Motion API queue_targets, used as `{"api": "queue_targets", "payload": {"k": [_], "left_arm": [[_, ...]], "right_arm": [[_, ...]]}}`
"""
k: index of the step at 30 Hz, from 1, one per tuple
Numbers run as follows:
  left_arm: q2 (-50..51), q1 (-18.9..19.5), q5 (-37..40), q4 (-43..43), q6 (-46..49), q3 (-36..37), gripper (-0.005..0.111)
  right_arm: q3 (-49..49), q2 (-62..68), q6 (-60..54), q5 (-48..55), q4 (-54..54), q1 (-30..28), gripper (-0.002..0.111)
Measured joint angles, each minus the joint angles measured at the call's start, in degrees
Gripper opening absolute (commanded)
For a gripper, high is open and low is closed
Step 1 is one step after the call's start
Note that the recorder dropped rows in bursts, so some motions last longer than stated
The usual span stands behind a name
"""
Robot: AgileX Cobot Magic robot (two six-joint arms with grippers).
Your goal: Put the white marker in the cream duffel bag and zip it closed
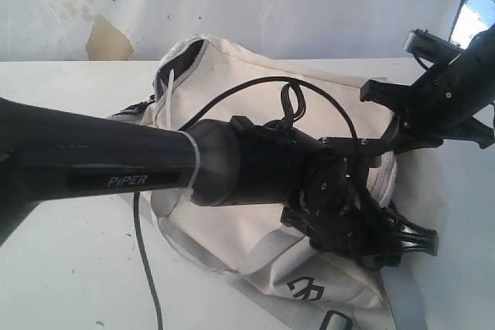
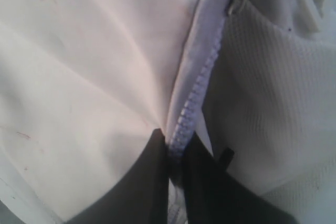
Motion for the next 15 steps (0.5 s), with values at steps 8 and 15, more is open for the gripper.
{"api": "queue_targets", "payload": {"k": [8,15], "left_arm": [[-0.3,0.0,3.2,-1.8,0.3,0.0,0.056],[-0.3,0.0,1.1,4.7,1.8,0.0,0.056]], "right_arm": [[0.0,0.0,0.0,0.1,0.0,0.0,0.000],[0.0,0.0,0.0,0.1,0.0,0.0,0.000]]}}
